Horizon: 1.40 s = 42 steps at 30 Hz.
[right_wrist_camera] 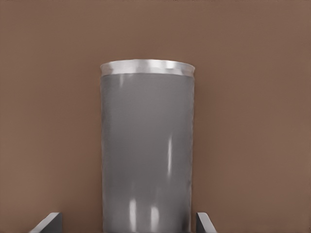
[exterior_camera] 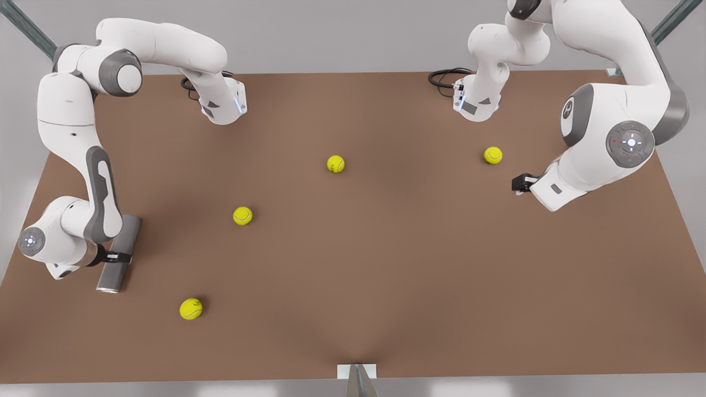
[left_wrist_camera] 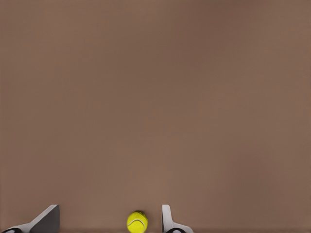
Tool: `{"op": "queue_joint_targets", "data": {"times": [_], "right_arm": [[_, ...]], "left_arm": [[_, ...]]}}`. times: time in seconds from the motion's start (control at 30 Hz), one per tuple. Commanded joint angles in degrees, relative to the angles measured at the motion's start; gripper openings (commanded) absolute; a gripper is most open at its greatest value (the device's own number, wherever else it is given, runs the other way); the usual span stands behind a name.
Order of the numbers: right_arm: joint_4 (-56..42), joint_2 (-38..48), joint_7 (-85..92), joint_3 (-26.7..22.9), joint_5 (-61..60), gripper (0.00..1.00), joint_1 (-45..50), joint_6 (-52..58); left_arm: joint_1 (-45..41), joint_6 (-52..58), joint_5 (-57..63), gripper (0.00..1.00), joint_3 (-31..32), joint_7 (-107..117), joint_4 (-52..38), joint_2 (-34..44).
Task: Put the tennis tube upright
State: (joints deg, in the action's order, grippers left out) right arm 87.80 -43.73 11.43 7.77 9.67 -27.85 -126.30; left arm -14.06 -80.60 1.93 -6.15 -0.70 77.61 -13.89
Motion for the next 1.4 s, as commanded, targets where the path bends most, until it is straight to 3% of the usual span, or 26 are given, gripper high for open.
{"op": "queue_joint_targets", "data": {"times": [0.0, 0.53, 0.6, 0.67, 0.7, 0.73, 1.07, 1.23, 1.37], "right_arm": [[0.0, 0.0, 0.0, 0.0, 0.0, 1.00, 0.0, 0.0], [-0.6, -2.9, 1.5, -0.8, 1.7, 1.00, 0.3, 0.0], [-0.6, -2.9, 1.6, -0.8, 1.7, 0.89, 0.3, 0.0], [-0.7, -3.0, 1.6, -0.8, 1.7, 0.89, 0.1, 0.0], [-1.1, -3.4, 1.6, -0.8, 1.7, 0.80, 0.1, 0.0], [-1.1, -3.5, 1.7, -0.8, 1.7, 0.78, 0.1, 0.0], [-1.1, -3.5, 1.6, -0.8, 1.7, 0.78, 0.1, 0.1], [-1.1, -3.5, 1.6, -0.8, 1.7, 0.66, 0.1, 0.1], [-1.1, -3.3, 1.6, -0.8, 1.7, 0.66, 0.3, 0.1]], "left_arm": [[0.0, 0.0, 0.0, 1.00, 0.0, 0.0, 0.0, 0.0], [0.0, 0.0, 0.0, 1.00, 0.0, 0.0, 0.1, -0.9], [0.0, 0.0, 0.0, 1.00, 0.0, 0.0, 0.1, -0.9], [0.0, 0.0, -0.1, 1.00, 0.0, 0.0, 0.1, -0.9], [0.0, 0.0, 0.0, 1.00, 0.0, 0.0, 0.1, -0.9], [0.0, 0.0, 0.0, 1.00, 0.0, 0.0, 0.1, -0.9], [0.0, 0.0, -0.1, 1.00, 0.0, 0.1, 0.5, -1.0], [0.0, 0.1, -0.1, 1.00, 0.0, 0.1, 0.9, -1.0], [-0.1, 0.3, 0.0, 1.00, 0.0, 0.2, 0.9, -1.0]]}}
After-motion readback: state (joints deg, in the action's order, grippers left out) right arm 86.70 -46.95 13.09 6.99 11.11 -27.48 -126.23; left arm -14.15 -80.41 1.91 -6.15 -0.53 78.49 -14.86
